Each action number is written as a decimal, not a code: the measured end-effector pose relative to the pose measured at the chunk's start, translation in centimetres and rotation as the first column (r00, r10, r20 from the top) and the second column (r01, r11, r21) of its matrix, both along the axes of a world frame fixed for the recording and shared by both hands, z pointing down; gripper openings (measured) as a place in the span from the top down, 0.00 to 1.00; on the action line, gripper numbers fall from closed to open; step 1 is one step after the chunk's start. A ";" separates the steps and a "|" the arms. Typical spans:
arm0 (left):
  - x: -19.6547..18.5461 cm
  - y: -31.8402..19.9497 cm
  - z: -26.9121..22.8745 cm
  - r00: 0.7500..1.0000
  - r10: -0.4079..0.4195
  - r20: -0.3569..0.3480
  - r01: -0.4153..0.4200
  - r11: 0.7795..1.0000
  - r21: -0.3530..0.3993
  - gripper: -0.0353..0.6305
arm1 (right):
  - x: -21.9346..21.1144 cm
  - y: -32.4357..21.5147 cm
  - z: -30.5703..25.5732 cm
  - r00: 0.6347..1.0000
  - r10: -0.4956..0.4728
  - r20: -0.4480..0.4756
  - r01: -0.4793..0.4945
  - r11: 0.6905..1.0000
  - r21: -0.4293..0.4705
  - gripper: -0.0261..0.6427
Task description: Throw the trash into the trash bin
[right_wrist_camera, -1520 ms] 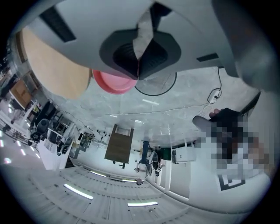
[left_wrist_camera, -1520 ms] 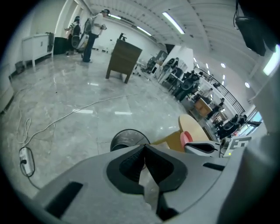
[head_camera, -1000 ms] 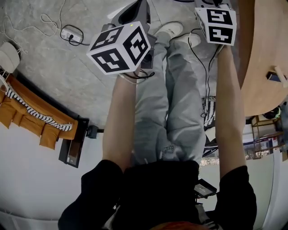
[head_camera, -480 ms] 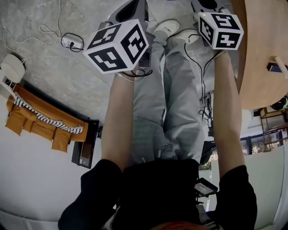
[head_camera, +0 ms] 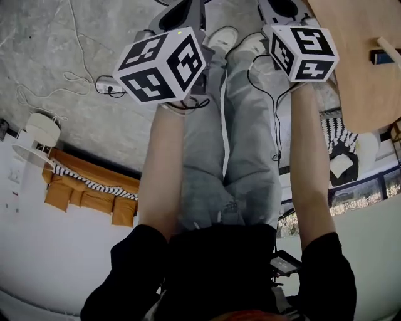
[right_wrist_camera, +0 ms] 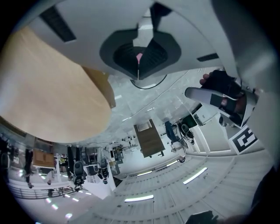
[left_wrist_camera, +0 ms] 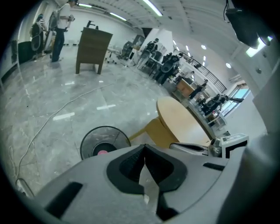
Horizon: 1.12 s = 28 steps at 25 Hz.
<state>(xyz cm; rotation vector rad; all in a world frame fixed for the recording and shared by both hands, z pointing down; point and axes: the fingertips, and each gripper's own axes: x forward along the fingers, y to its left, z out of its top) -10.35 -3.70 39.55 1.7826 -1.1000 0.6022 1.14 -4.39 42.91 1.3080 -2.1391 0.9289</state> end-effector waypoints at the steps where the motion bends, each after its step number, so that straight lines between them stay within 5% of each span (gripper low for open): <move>1: 1.2 -0.1 -0.3 1.000 0.028 -0.002 -0.028 1.000 0.003 0.93 | 0.8 0.1 -0.6 1.000 0.017 0.001 -0.017 1.000 0.011 0.94; 7: 8.7 0.7 -2.4 0.978 0.206 -0.021 -0.206 0.978 0.029 0.93 | 7.8 2.5 -4.5 0.981 0.194 0.026 -0.196 0.978 0.069 0.94; 17: 19.9 5.0 -4.5 0.903 0.428 -0.030 -0.426 0.903 0.049 0.93 | 22.2 7.4 -8.6 0.875 0.484 0.013 -0.478 0.861 0.175 0.94; 21: 23.7 7.0 -5.1 0.873 0.487 -0.031 -0.485 0.873 0.047 0.93 | 27.1 8.6 -9.8 0.852 0.522 -0.039 -0.502 0.836 0.222 0.94; 28: 28.0 7.7 -5.9 0.869 0.493 -0.024 -0.492 0.869 0.051 0.93 | 32.4 8.5 -12.4 0.842 0.525 -0.126 -0.476 0.832 0.285 0.93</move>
